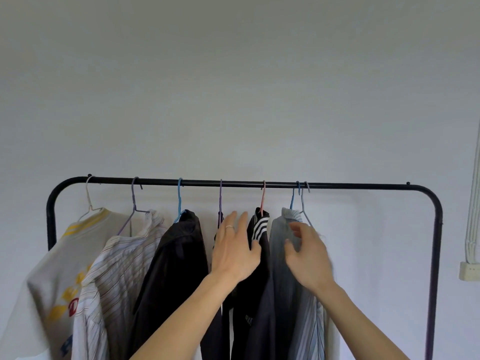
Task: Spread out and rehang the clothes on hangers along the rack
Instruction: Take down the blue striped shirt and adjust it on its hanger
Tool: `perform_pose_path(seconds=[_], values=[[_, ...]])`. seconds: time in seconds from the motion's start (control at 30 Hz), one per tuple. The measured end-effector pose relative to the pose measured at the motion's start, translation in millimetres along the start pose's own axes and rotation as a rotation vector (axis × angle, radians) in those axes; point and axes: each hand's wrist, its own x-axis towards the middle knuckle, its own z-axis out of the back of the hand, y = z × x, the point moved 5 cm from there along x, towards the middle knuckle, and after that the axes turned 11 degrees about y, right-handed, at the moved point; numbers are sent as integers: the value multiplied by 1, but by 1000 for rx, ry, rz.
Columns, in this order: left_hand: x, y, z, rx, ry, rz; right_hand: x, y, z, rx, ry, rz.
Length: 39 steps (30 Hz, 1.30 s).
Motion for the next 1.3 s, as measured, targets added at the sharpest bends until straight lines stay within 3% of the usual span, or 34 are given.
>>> perform_pose_path(seconds=[0.17, 0.4, 0.67, 0.8, 0.9, 1.3], values=[[13, -28, -37, -249, 182, 40, -2, -23, 20, -281, 124, -15], [20, -28, -69, -583, 316, 266, -5, -67, 37, -371, 305, -166], [34, -20, -86, -572, 342, 260, 22, -74, 34, -201, 312, -257], [36, -20, -88, -590, 319, 254, 47, -81, 14, -23, 501, -298], [38, -21, -89, -626, 276, 224, 59, -81, 10, 74, 554, -327], [35, -21, -90, -634, 119, 231, 79, -142, 38, 204, 233, -409]])
